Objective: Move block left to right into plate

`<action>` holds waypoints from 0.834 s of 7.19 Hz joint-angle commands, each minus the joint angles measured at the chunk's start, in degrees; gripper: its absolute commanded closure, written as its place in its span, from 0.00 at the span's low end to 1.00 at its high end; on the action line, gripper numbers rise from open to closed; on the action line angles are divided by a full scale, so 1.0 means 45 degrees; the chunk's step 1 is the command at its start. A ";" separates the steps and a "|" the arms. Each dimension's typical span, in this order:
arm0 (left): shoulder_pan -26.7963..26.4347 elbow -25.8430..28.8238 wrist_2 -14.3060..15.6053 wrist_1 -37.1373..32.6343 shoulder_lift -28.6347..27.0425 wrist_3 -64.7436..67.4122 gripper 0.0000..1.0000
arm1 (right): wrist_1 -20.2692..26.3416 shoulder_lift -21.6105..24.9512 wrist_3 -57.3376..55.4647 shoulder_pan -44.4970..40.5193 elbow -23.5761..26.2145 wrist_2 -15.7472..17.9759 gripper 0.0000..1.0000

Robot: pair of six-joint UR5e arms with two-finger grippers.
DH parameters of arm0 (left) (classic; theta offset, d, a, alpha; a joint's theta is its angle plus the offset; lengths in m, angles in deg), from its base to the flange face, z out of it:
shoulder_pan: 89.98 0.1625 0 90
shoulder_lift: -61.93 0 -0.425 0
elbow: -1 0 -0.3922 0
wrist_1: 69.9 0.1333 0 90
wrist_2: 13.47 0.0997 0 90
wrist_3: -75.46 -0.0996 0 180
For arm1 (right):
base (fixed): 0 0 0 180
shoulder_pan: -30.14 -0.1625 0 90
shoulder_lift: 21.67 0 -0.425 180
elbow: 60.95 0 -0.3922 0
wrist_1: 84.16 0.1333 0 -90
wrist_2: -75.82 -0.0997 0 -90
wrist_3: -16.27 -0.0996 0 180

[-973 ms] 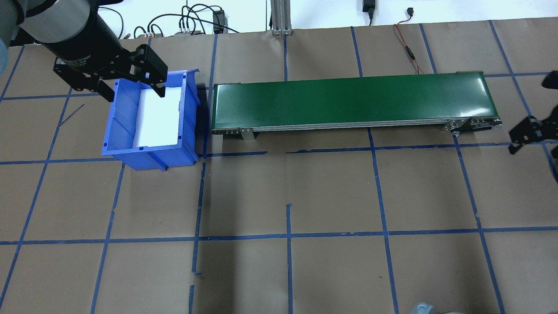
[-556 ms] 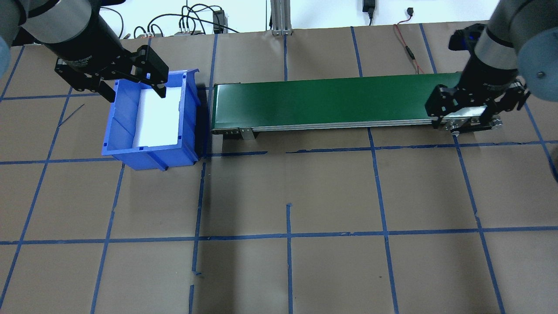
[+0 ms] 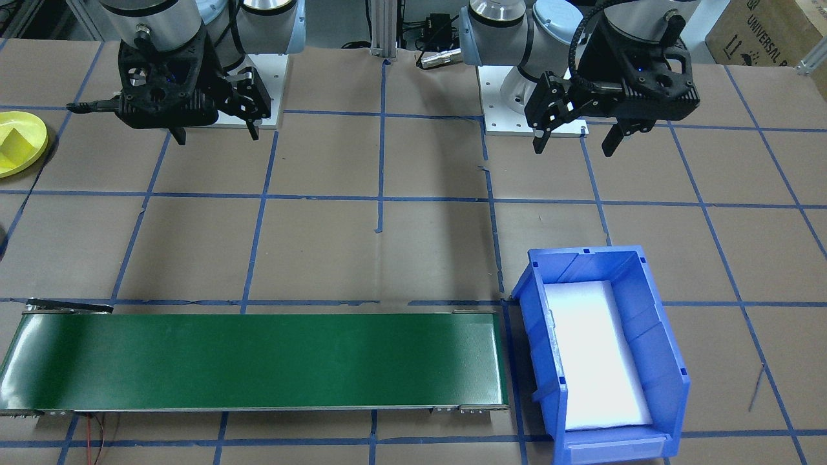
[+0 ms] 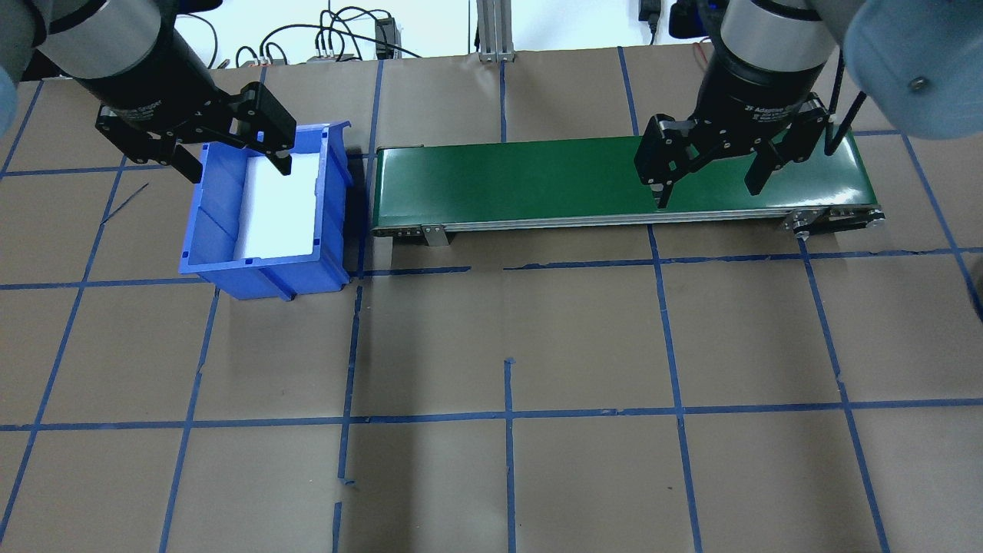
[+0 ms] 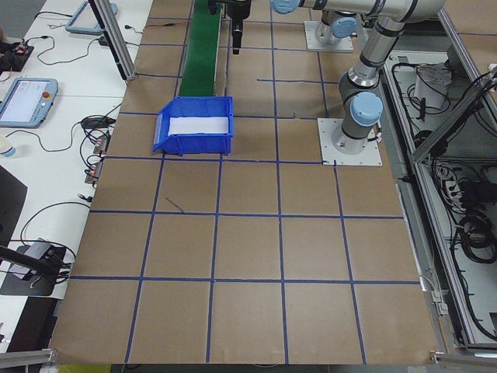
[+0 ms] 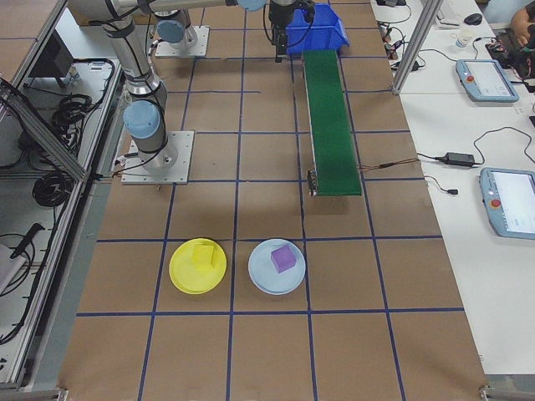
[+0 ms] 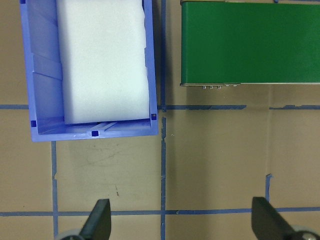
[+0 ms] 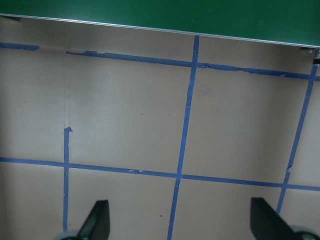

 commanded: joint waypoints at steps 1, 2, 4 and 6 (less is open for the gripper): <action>0.0010 -0.0028 -0.0005 -0.0011 -0.0002 -0.0472 0.00 | -0.0283 -0.0546 -0.0129 0.0099 -0.0069 -0.0180 0.01; -0.0009 -0.0028 -0.0005 -0.0011 -0.0002 -0.0495 0.00 | -0.0615 -0.0530 -0.0130 0.0119 0.0105 -0.0122 0.01; -0.0048 -0.0009 0.0285 -0.0011 -0.0002 -0.0495 0.00 | -0.0715 -0.0161 -0.0072 0.0216 0.0322 0.0073 0.00; -0.0068 -0.0009 0.0269 -0.0011 0.0018 -0.0476 0.00 | -0.0950 -0.0275 0.0026 0.0411 0.0263 -0.0139 0.00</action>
